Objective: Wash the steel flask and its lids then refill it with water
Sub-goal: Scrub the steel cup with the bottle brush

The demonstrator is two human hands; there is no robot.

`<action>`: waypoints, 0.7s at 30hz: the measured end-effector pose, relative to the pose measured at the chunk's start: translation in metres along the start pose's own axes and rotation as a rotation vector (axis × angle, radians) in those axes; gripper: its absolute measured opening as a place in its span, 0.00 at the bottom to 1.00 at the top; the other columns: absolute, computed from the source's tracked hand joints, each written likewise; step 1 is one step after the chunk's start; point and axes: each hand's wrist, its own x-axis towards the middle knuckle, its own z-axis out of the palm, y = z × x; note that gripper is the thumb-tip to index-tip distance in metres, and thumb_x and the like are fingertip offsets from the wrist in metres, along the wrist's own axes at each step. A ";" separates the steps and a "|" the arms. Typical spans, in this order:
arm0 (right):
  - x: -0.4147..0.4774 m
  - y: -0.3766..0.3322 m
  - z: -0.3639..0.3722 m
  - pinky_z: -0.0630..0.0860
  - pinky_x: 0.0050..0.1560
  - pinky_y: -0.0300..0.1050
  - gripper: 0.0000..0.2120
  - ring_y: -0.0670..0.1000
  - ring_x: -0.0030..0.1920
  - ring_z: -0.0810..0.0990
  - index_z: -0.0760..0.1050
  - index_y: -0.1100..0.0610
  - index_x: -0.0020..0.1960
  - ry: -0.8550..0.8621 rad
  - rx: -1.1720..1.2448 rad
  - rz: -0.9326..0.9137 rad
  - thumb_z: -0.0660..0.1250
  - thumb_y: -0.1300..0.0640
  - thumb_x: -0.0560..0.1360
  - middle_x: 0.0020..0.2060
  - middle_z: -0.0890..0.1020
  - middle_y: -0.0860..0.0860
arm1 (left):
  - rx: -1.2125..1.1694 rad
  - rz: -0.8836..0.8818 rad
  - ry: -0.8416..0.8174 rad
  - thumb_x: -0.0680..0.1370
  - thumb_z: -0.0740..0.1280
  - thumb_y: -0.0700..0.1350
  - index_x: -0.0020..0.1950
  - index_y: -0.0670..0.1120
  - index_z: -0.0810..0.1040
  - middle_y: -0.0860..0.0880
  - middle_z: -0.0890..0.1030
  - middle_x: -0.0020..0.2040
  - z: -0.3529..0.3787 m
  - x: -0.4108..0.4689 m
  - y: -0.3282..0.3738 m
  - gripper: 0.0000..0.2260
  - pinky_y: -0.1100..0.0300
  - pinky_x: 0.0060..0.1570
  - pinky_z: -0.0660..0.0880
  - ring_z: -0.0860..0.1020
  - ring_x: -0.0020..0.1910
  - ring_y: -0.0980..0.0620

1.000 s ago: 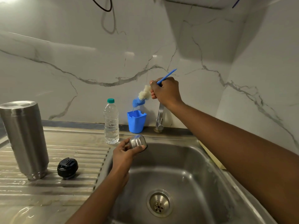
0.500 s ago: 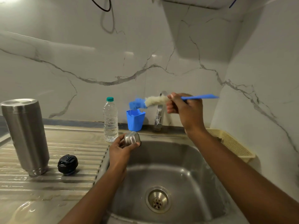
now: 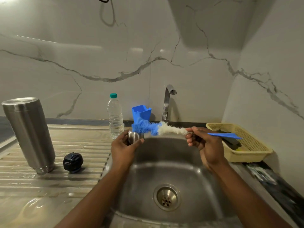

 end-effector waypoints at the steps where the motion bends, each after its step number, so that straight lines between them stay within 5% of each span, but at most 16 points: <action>1: -0.001 0.000 -0.003 0.79 0.37 0.41 0.12 0.52 0.36 0.81 0.84 0.66 0.52 0.006 0.007 0.003 0.63 0.62 0.83 0.38 0.84 0.60 | 0.014 0.015 0.000 0.71 0.82 0.38 0.63 0.59 0.77 0.63 0.83 0.47 -0.002 0.000 0.001 0.27 0.70 0.44 0.81 0.83 0.44 0.71; 3: -0.004 0.006 -0.001 0.80 0.37 0.41 0.12 0.53 0.37 0.82 0.84 0.67 0.53 -0.008 0.011 0.025 0.63 0.63 0.83 0.39 0.84 0.60 | 0.068 0.039 -0.033 0.71 0.82 0.38 0.61 0.60 0.77 0.63 0.82 0.45 -0.001 -0.002 0.002 0.27 0.72 0.42 0.79 0.82 0.44 0.72; 6: -0.006 0.010 0.002 0.80 0.37 0.41 0.11 0.53 0.36 0.82 0.84 0.68 0.53 -0.023 0.029 0.050 0.63 0.63 0.82 0.38 0.84 0.60 | 0.114 0.058 -0.030 0.70 0.83 0.39 0.54 0.59 0.81 0.60 0.87 0.43 0.002 -0.004 -0.002 0.21 0.62 0.46 0.84 0.86 0.47 0.60; 10: -0.004 0.006 -0.008 0.80 0.37 0.41 0.11 0.52 0.36 0.82 0.84 0.67 0.51 0.020 0.046 0.034 0.63 0.64 0.82 0.38 0.84 0.60 | 0.109 0.047 -0.064 0.71 0.83 0.41 0.63 0.58 0.79 0.63 0.86 0.46 -0.001 -0.004 -0.001 0.25 0.70 0.44 0.80 0.84 0.47 0.68; 13: -0.007 0.014 -0.004 0.81 0.39 0.42 0.11 0.54 0.39 0.83 0.83 0.68 0.54 -0.014 0.048 0.060 0.63 0.63 0.83 0.40 0.84 0.61 | 0.147 0.034 -0.113 0.70 0.83 0.44 0.55 0.63 0.79 0.69 0.85 0.44 0.004 -0.008 0.000 0.21 0.70 0.45 0.80 0.83 0.48 0.70; 18: -0.005 0.006 -0.010 0.80 0.37 0.42 0.13 0.54 0.37 0.82 0.86 0.64 0.48 0.017 0.080 0.047 0.63 0.64 0.82 0.38 0.84 0.61 | 0.024 -0.001 -0.035 0.71 0.83 0.42 0.59 0.57 0.83 0.57 0.88 0.50 -0.001 -0.001 -0.001 0.21 0.59 0.49 0.84 0.87 0.50 0.57; 21: -0.008 0.010 -0.008 0.81 0.39 0.42 0.12 0.54 0.38 0.83 0.85 0.65 0.50 0.020 0.094 0.047 0.62 0.64 0.82 0.39 0.84 0.61 | 0.044 0.018 -0.075 0.71 0.82 0.40 0.61 0.55 0.82 0.62 0.88 0.47 0.001 -0.004 0.003 0.22 0.64 0.46 0.83 0.86 0.47 0.61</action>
